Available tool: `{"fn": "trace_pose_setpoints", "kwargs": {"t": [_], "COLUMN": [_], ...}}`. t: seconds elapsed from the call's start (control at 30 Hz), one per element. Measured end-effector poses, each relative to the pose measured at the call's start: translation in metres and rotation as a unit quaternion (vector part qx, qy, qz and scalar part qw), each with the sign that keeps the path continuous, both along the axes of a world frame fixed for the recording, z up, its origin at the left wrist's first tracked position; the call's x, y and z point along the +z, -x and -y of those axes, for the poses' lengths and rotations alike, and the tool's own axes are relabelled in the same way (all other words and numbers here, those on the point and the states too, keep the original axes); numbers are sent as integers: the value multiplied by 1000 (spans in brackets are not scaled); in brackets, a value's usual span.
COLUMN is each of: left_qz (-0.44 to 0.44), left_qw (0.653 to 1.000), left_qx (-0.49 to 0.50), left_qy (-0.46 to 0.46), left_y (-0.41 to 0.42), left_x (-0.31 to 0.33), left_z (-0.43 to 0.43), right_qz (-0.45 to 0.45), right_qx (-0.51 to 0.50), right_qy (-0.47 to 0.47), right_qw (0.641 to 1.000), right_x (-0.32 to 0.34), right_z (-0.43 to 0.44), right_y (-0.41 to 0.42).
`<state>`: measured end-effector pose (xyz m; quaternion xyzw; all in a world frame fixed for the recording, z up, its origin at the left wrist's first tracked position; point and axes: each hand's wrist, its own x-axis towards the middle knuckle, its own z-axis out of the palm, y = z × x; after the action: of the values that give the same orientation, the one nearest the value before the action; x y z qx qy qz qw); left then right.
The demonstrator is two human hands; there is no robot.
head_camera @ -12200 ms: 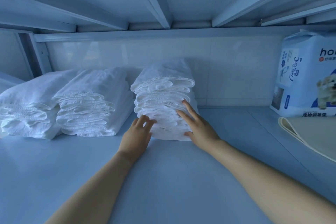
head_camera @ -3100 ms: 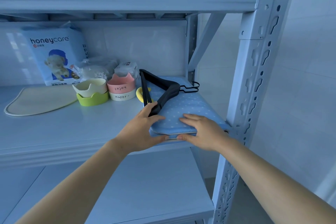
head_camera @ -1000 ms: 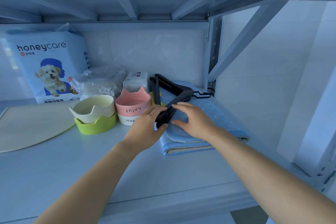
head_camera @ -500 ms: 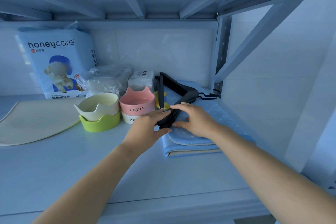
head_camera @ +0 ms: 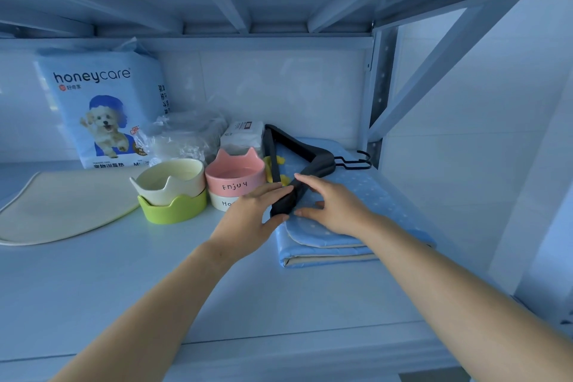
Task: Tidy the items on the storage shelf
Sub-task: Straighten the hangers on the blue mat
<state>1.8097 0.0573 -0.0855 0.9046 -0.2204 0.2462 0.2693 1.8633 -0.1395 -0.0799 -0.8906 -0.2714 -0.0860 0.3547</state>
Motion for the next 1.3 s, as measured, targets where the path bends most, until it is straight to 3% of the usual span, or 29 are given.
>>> {"fn": "trace_pose_setpoints", "kwargs": {"t": [0.3,0.67,0.9,1.3], "left_qz": [76,51,38,13], "left_qw": [995,977,979,979], "left_qx": [-23,-76,-64,-39], "left_qy": [-65,-195,-191,-201], "left_y": [15,25,24,25], "left_x": [17,2,-4,-5], "left_z": [16,36,30,34], "right_qz": [13,34,51,70], "right_qx": [-34,-17,-37,-71], "right_qy": [126,178,154,195], "right_qw": [991,983,986,976], "right_x": [3,-1,-12,-15], "right_z": [56,85,70,59], "right_y": [26,63,64,68]}}
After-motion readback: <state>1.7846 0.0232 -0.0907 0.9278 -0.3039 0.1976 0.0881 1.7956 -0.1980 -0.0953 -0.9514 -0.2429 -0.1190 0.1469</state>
